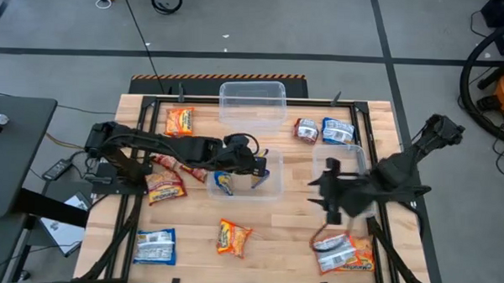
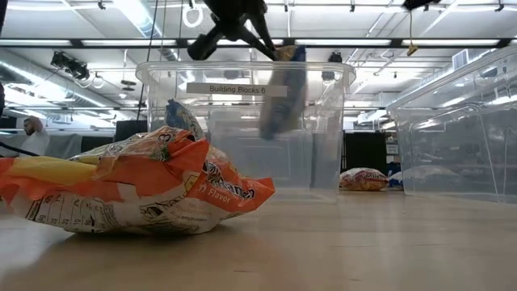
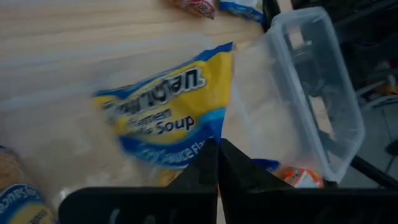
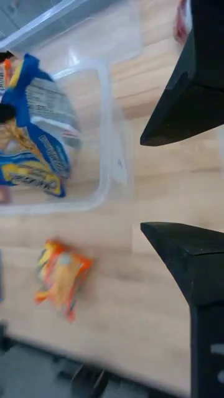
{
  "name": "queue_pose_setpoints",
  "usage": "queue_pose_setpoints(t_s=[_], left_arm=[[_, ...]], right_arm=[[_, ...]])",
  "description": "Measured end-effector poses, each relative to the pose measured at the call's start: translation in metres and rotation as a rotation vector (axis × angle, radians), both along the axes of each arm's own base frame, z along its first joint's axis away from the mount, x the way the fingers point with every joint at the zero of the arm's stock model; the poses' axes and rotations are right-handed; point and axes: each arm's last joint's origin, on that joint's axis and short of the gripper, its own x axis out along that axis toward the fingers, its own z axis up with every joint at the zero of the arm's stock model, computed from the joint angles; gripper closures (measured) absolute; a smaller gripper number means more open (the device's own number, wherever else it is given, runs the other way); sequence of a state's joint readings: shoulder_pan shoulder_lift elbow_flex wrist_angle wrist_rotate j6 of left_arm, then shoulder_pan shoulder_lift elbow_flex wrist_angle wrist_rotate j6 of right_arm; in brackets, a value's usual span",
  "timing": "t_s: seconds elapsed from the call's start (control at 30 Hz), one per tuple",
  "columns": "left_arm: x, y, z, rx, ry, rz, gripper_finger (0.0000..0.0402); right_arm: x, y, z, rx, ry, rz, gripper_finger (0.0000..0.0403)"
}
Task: Sort Maruchan noodles
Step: Put the blue noodle pack into the bottom left transparent bin
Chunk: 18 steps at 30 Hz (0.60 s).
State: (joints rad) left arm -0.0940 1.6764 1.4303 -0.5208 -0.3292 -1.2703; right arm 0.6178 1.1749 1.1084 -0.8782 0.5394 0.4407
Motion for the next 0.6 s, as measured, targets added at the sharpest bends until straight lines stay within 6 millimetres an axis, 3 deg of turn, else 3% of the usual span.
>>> queue_pose_setpoints(t_s=[0.27,0.43,0.6], left_arm=[[0.028,-0.004,-0.038,-0.023,0.027,-0.027,0.0400],[0.045,-0.005,-0.061,-0.036,0.017,-0.038,0.0400],[0.053,-0.007,-0.068,-0.056,-0.022,-0.061,0.0400]], right_arm=[[0.040,-0.008,-0.032,-0.057,0.146,-0.038,0.0186],[0.050,-0.009,-0.038,-0.040,0.166,-0.016,0.0186],[0.052,-0.011,-0.038,-0.017,0.164,-0.013,0.0186]])
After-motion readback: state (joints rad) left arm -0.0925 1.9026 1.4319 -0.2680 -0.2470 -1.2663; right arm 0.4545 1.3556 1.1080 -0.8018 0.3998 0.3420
